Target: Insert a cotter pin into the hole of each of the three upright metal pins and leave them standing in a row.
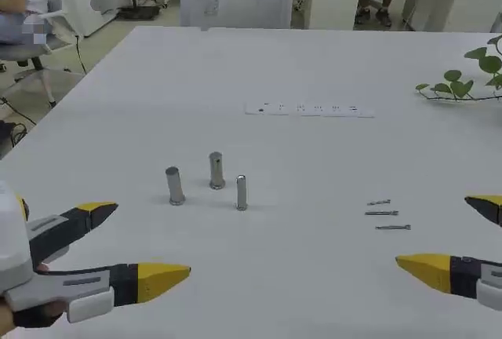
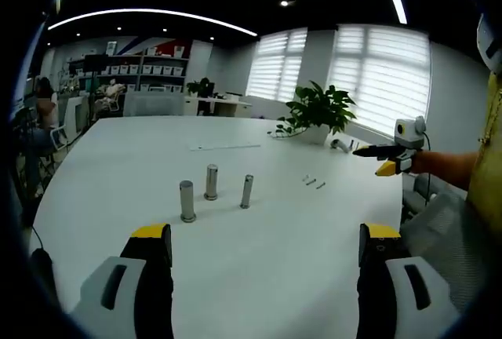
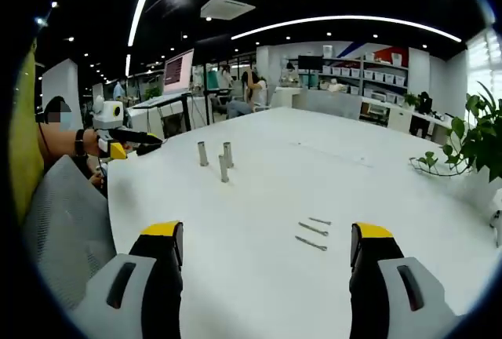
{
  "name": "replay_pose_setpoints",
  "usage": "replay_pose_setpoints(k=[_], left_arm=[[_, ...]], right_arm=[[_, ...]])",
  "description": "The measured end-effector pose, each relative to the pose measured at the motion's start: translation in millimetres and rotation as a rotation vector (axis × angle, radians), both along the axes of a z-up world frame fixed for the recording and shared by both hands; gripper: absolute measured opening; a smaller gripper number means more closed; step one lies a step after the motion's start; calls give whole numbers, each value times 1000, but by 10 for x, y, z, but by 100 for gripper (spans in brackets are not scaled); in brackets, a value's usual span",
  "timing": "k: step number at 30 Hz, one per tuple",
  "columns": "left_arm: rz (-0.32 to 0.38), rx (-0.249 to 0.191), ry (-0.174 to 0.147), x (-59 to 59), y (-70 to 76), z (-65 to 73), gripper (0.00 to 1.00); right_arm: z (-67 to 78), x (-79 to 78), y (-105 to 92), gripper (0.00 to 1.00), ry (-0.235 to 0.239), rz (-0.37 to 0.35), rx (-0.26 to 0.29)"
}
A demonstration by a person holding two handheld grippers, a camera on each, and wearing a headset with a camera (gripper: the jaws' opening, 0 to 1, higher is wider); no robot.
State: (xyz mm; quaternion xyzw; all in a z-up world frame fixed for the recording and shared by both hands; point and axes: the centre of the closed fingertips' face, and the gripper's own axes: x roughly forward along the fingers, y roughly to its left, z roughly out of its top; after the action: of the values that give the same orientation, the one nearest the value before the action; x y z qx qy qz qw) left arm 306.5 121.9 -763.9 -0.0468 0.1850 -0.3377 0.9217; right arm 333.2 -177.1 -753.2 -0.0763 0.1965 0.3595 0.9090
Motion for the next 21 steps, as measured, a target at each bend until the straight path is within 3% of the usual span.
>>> replay_pose_setpoints(k=[21], left_arm=[[-3,2,2,-6,-22,-9,100]], right_arm=[[-6,-3,-3,88,5,2,3]])
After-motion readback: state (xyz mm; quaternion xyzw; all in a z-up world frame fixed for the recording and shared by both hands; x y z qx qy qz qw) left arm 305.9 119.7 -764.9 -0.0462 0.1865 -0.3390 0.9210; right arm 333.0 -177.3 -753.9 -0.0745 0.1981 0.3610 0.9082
